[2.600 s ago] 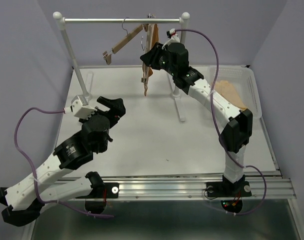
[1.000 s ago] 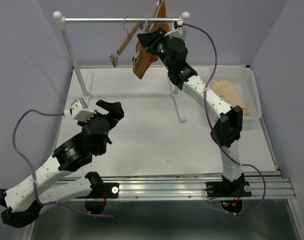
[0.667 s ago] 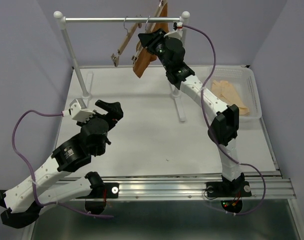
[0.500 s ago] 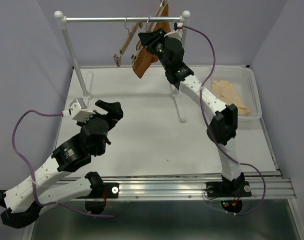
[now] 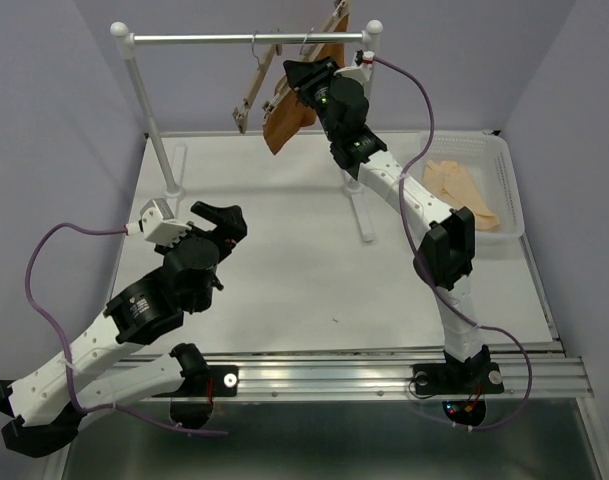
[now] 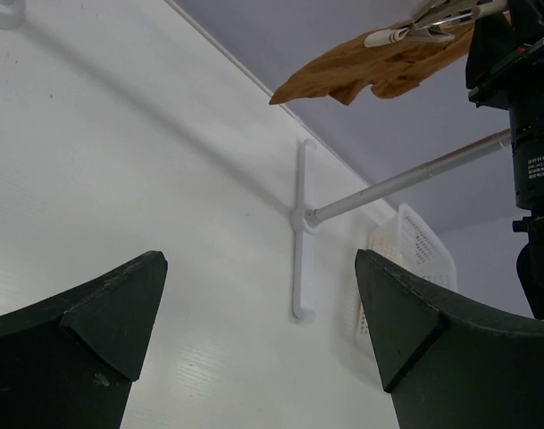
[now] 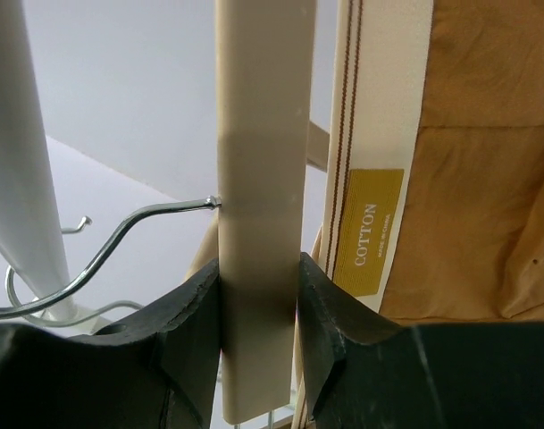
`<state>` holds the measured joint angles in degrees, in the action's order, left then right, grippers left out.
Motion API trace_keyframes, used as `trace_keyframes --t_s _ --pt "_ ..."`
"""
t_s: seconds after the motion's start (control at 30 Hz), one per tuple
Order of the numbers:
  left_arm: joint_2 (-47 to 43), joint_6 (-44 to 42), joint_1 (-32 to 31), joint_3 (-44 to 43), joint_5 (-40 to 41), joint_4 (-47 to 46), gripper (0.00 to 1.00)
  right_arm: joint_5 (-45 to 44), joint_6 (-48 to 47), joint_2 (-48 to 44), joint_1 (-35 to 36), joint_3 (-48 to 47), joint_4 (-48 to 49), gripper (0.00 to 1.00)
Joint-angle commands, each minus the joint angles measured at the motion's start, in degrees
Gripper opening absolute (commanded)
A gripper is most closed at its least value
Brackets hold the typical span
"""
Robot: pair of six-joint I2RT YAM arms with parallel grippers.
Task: Clip the underwear to the hanger
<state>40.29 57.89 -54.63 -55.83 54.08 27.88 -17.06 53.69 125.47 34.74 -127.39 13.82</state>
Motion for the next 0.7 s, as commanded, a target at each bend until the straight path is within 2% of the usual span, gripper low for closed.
trace_keyframes --t_s 0.0,0.1,0.47,0.53,0.57,0.67 --pt "0.0 0.3 0.1 0.5 2.0 -0.5 0.99 -5.2 1.9 -1.4 -1.0 0.4 5.4 0.56" --pt "0.9 0.2 0.1 0.1 2.1 -0.5 0.99 -4.2 0.7 -1.8 -1.0 0.4 5.3 0.71" --pt "2.6 -0.1 0.1 -0.5 2.4 -1.2 0.99 -1.1 -2.8 -6.1 -1.0 5.7 5.3 0.79" --pt "2.6 -0.1 0.2 -0.5 2.3 -1.1 0.99 0.4 -3.5 -7.6 -1.0 7.6 5.4 0.87" --pt "2.6 0.0 0.2 -0.4 2.3 -1.2 0.99 0.9 -3.9 -8.2 -1.0 8.2 5.3 1.00" --pt "2.6 0.0 0.3 -0.3 1.8 -1.2 0.99 2.3 -5.2 -10.6 -1.0 10.8 5.3 1.00"
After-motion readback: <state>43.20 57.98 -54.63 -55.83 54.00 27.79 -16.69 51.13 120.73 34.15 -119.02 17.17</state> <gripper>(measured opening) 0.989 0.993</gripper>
